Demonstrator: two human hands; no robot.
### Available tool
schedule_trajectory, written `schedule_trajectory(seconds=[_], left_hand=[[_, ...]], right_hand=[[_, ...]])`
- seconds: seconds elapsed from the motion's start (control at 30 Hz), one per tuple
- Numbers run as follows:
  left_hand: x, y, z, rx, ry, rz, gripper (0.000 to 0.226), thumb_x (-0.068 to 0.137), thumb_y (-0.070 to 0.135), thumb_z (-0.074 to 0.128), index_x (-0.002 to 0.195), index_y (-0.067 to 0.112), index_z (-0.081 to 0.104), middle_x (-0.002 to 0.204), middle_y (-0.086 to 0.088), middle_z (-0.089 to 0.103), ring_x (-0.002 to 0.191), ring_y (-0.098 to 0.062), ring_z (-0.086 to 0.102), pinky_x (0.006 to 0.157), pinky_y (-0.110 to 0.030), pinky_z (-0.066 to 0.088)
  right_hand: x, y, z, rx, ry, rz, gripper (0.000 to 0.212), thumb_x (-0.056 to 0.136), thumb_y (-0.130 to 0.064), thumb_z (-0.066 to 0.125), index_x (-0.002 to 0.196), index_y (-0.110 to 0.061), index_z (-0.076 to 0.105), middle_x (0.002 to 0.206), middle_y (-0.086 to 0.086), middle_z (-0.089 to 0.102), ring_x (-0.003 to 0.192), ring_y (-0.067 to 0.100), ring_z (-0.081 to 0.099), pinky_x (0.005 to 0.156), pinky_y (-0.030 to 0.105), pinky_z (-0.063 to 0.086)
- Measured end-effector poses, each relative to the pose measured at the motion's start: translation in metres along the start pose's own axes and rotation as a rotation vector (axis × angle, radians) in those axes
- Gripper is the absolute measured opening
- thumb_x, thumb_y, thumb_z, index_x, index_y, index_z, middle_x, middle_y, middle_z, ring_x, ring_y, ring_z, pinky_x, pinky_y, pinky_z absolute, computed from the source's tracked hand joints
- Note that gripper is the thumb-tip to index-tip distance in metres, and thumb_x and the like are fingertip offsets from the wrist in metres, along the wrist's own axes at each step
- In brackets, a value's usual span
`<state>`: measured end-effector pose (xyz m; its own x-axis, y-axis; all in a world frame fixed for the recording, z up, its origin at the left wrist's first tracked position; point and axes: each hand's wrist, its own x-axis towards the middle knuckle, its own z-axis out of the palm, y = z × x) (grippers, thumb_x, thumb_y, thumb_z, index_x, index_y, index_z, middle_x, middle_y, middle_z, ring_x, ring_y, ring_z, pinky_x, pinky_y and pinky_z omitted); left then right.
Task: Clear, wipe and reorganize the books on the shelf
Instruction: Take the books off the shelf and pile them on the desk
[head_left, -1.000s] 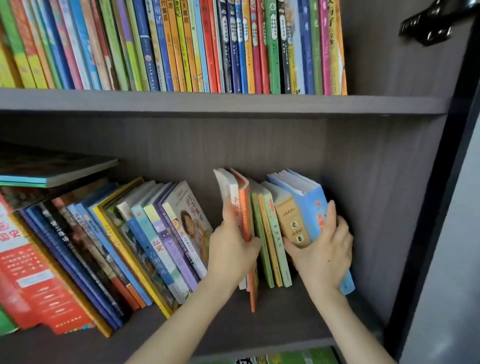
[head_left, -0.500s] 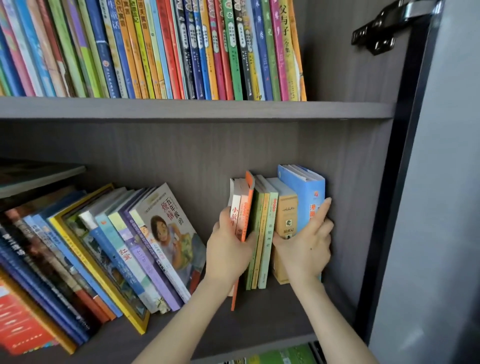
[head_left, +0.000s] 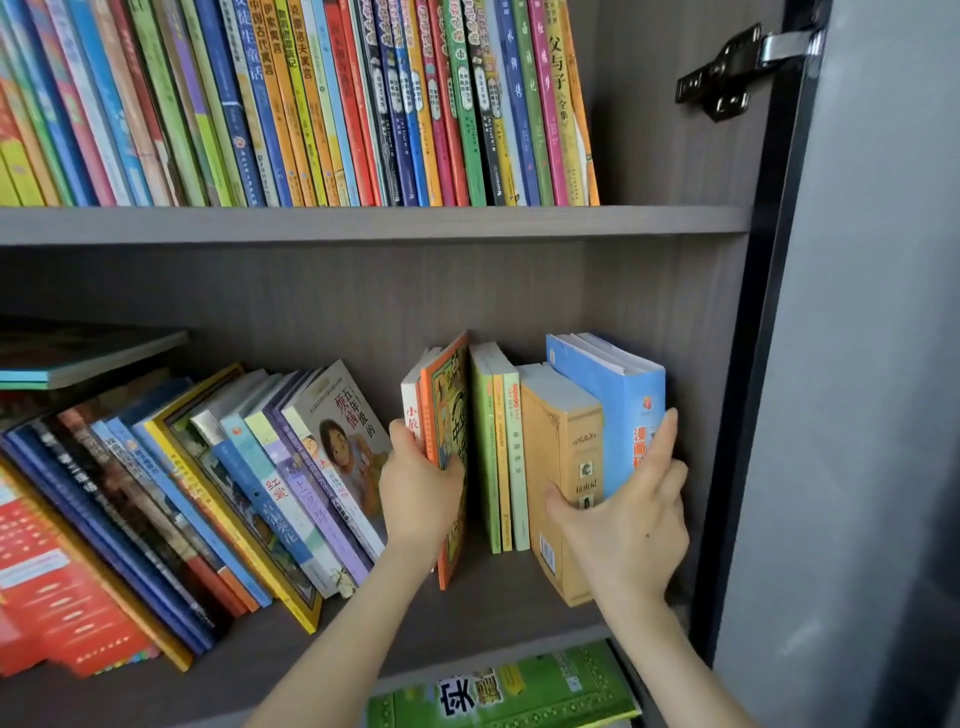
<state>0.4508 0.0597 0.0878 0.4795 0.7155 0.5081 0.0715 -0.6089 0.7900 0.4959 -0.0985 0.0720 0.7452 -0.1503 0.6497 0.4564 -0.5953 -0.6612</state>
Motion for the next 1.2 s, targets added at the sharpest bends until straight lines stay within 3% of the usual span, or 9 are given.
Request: schedule_trajectory(seconds=[0.1, 0.23, 0.43, 0.6, 0.77, 0.83, 0.97, 1.1, 1.2], left_hand=[[-0.006, 0.004, 0.002, -0.001, -0.011, 0.010, 0.038, 0.088, 0.014, 0.063, 0.117, 0.012, 0.038, 0.115, -0.007, 0.064, 0.096, -0.026, 0.066, 0.068, -0.031, 0.053], [-0.018, 0.008, -0.006, 0.064, -0.012, 0.040, 0.032, 0.088, 0.013, 0.062, 0.103, 0.013, 0.035, 0.110, -0.012, 0.066, 0.086, -0.027, 0.067, 0.063, -0.035, 0.056], [-0.054, 0.018, -0.044, 0.061, 0.005, 0.124, 0.036, 0.082, 0.014, 0.071, 0.099, 0.014, 0.039, 0.095, 0.004, 0.062, 0.068, -0.011, 0.059, 0.054, -0.027, 0.054], [-0.076, 0.037, -0.096, 0.034, 0.093, 0.102, 0.037, 0.079, 0.015, 0.075, 0.099, 0.008, 0.045, 0.076, 0.010, 0.058, 0.067, -0.019, 0.063, 0.057, -0.039, 0.056], [-0.098, 0.064, -0.148, -0.031, 0.212, 0.113, 0.038, 0.079, 0.013, 0.075, 0.101, 0.017, 0.044, 0.082, 0.022, 0.056, 0.062, 0.010, 0.058, 0.051, -0.010, 0.042], [-0.109, 0.072, -0.167, -0.022, 0.231, 0.126, 0.039, 0.079, 0.013, 0.075, 0.102, 0.018, 0.044, 0.083, 0.024, 0.054, 0.064, 0.017, 0.056, 0.049, -0.009, 0.041], [-0.140, 0.076, -0.193, 0.057, 0.294, 0.089, 0.038, 0.078, 0.014, 0.076, 0.100, 0.016, 0.045, 0.083, 0.019, 0.058, 0.071, 0.002, 0.059, 0.059, -0.021, 0.049], [-0.169, 0.064, -0.209, 0.104, 0.332, 0.014, 0.041, 0.076, 0.018, 0.077, 0.100, 0.007, 0.046, 0.085, -0.011, 0.065, 0.077, -0.036, 0.063, 0.065, -0.049, 0.055], [-0.189, 0.057, -0.224, 0.129, 0.306, -0.051, 0.041, 0.076, 0.017, 0.077, 0.100, 0.006, 0.046, 0.090, -0.017, 0.066, 0.077, -0.039, 0.064, 0.065, -0.051, 0.055]], right_hand=[[-0.011, -0.001, -0.017, 0.002, -0.025, 0.005, 0.129, 0.053, -0.048, 0.085, 0.151, -0.018, 0.006, 0.109, 0.011, 0.045, 0.090, 0.031, 0.054, 0.063, 0.030, 0.034], [-0.013, 0.000, -0.020, 0.002, -0.064, 0.004, 0.128, 0.058, -0.050, 0.082, 0.152, -0.018, 0.001, 0.114, 0.011, 0.044, 0.097, 0.030, 0.053, 0.064, 0.030, 0.034], [-0.011, 0.002, -0.021, 0.066, -0.061, 0.020, 0.126, 0.060, -0.045, 0.084, 0.153, -0.017, 0.002, 0.121, 0.014, 0.042, 0.101, 0.034, 0.052, 0.067, 0.032, 0.033], [-0.006, 0.009, -0.023, 0.137, -0.055, 0.066, 0.127, 0.061, -0.044, 0.084, 0.152, -0.019, -0.002, 0.122, 0.016, 0.042, 0.100, 0.035, 0.051, 0.071, 0.035, 0.041], [-0.010, 0.010, -0.034, 0.039, -0.081, 0.125, 0.122, 0.068, -0.051, 0.079, 0.152, -0.019, -0.003, 0.127, 0.018, 0.039, 0.107, 0.037, 0.047, 0.071, 0.043, 0.045], [-0.017, 0.011, -0.037, 0.019, -0.085, 0.131, 0.118, 0.070, -0.049, 0.079, 0.153, -0.018, 0.000, 0.130, 0.019, 0.038, 0.109, 0.038, 0.045, 0.071, 0.045, 0.045], [-0.029, 0.011, -0.045, -0.007, -0.030, 0.070, 0.111, 0.069, -0.041, 0.080, 0.149, -0.019, 0.007, 0.128, 0.023, 0.041, 0.104, 0.040, 0.046, 0.072, 0.047, 0.046], [-0.050, -0.014, -0.063, 0.059, 0.082, -0.148, 0.087, 0.072, -0.031, 0.074, 0.143, -0.010, 0.029, 0.126, 0.027, 0.047, 0.105, 0.043, 0.049, 0.082, 0.051, 0.046], [-0.085, -0.041, -0.084, 0.326, -0.111, -0.262, 0.068, 0.078, -0.029, 0.074, 0.135, -0.010, 0.043, 0.125, 0.016, 0.053, 0.111, 0.036, 0.052, 0.085, 0.043, 0.046]])
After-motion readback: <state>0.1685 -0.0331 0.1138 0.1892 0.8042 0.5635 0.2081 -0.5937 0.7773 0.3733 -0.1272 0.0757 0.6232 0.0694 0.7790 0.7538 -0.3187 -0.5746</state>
